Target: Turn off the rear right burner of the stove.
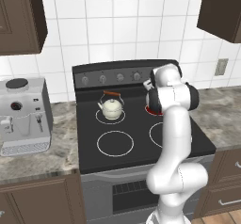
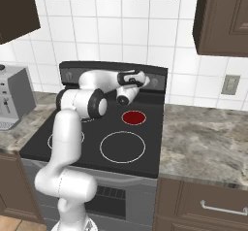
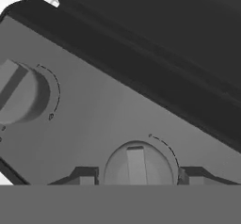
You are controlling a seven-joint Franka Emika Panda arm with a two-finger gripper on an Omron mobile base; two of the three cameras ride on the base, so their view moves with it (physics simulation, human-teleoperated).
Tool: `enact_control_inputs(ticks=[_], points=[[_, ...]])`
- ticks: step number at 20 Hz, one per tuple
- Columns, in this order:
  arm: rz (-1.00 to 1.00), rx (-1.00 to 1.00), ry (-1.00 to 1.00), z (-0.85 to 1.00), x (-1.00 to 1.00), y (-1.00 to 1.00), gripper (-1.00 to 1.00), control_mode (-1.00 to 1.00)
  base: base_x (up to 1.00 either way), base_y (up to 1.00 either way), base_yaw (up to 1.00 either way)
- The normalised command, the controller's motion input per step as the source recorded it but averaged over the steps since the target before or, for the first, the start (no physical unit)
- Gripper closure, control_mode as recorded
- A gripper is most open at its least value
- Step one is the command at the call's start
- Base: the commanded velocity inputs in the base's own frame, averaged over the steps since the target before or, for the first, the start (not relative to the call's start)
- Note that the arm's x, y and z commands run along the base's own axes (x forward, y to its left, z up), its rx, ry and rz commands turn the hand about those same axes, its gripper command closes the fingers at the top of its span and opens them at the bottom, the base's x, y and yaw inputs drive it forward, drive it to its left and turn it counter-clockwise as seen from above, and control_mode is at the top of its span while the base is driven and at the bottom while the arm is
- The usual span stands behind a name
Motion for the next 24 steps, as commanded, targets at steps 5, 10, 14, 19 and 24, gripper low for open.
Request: enact_control_inputs(ticks=[5,10,14,19,24], points=[[-0.04,0.42,0.01,0.25,0.03,0.0,1.0,-1.0,0.0,0.0,0.0],[-0.04,0.42,0.0,0.28,0.03,0.0,1.0,-1.0,0.0,0.0,0.0],[-0.04,0.42,0.0,0.28,0.01,0.0,1.0,-1.0,0.0,0.0,0.0],[-0.04,0.41,0.0,0.3,0.01,0.0,1.0,-1.0,0.0,0.0,0.0],[-0.02,0.36,0.0,0.29,0.06,0.0,1.0,-1.0,0.0,0.0,0.0]])
